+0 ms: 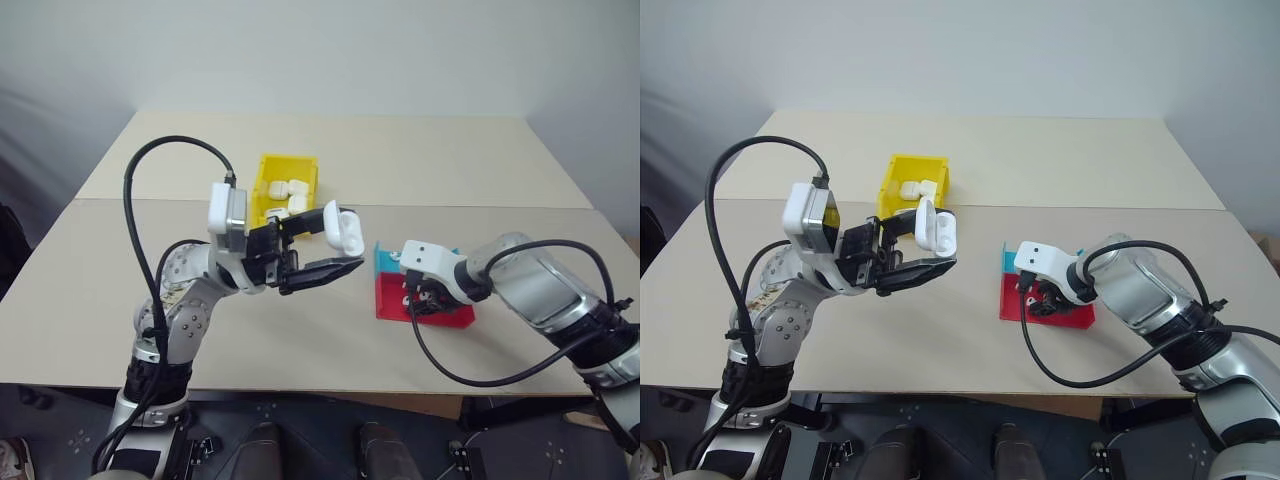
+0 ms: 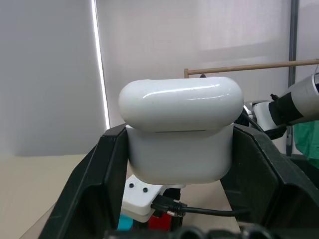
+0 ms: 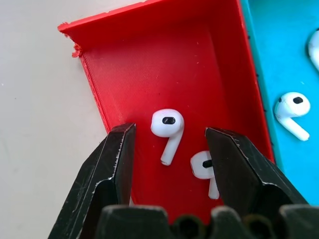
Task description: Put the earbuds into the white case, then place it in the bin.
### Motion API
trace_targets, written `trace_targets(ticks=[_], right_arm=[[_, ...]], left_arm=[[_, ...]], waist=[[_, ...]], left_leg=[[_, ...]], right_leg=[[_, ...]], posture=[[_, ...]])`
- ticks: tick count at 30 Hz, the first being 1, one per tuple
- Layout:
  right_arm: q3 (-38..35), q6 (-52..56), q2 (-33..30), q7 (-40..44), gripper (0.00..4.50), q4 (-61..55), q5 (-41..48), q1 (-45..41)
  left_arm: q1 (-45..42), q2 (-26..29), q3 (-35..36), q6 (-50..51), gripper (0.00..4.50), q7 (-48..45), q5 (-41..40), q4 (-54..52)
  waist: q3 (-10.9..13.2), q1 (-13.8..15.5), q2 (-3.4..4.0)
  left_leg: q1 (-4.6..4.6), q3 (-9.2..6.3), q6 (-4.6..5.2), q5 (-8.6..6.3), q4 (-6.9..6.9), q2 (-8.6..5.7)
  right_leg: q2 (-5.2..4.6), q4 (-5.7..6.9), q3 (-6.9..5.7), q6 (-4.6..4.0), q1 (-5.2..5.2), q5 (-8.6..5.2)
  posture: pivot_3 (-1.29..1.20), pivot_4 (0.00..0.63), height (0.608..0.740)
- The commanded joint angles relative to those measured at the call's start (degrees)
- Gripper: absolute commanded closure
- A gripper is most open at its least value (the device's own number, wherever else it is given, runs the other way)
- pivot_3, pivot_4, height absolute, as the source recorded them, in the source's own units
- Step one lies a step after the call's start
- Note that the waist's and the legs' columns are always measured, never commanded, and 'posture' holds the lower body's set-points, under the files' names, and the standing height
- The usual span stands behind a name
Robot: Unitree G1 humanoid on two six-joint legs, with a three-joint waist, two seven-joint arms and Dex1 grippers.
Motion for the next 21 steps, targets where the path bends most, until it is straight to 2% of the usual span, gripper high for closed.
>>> trace_targets(ticks=[1,3,6,10,11,16,21], right_arm=[[-0.3,-0.4,0.7,0.6,1.82,0.0,-1.3,-0.8],[0.0,-0.5,1.1,0.5,1.82,0.1,-1.9,-0.6],[0.0,-0.3,1.8,0.9,2.37,0.3,-2.2,-0.2],[-0.7,0.4,2.4,0.8,3.73,-0.2,-2.3,0.4],[-1.4,0.8,2.5,0.5,3.88,-0.6,-2.1,0.6],[-8.0,3.9,2.4,-0.3,3.88,-5.0,1.1,2.1],[-30.3,6.9,5.0,-1.0,3.88,-14.9,13.2,8.6]], left_arm=[[0.3,-0.1,-0.2,-1.4,1.7,-0.2,-0.1,-1.7],[0.5,-0.1,-0.2,-1.5,1.7,-0.2,-0.1,-1.9],[1.1,-0.3,0.0,-1.6,1.7,-0.4,-0.8,-2.0],[1.5,-0.2,0.5,-1.4,1.7,-0.6,-1.5,-1.8],[1.6,-0.1,0.5,-1.5,1.7,-0.7,-1.5,-1.8],[1.8,-0.1,1.2,-0.7,1.7,-1.2,-3.5,-1.7],[1.1,0.3,1.5,-0.5,1.7,-1.2,-4.2,-1.2]], waist=[[0.0,0.0,0.0],[0.0,0.0,0.0],[0.0,0.0,0.01],[0.0,0.0,0.01],[0.0,0.0,0.01],[0.0,0.0,0.01],[0.0,0.1,0.0]], left_leg=[[0.0,0.0,0.0,0.0,0.0,0.0],[0.0,0.0,0.0,0.0,0.0,0.0],[0.01,0.0,0.0,0.0,0.0,0.0],[0.03,0.0,0.0,0.0,0.0,0.0],[0.04,0.0,0.0,0.0,0.0,0.0],[-0.01,0.0,0.0,0.0,0.0,0.0],[-0.03,-0.02,0.0,0.0,0.0,0.0]], right_leg=[[0.0,0.0,0.0,0.0,0.0,0.0],[0.0,0.0,0.0,0.0,0.0,0.0],[0.0,0.01,0.0,0.0,0.0,0.0],[0.0,0.01,0.0,0.01,0.02,0.0],[0.0,0.01,-0.01,0.01,0.04,-0.01],[0.0,0.0,-0.01,0.0,-0.01,0.0],[0.0,-0.01,-0.02,0.01,0.0,0.0]], posture=[[0.0,0.15,0.74],[0.0,0.15,0.74],[0.0,0.15,0.74],[0.0,0.15,0.74],[0.0,0.15,0.74],[0.0,0.15,0.74],[0.0,0.15,0.74]])
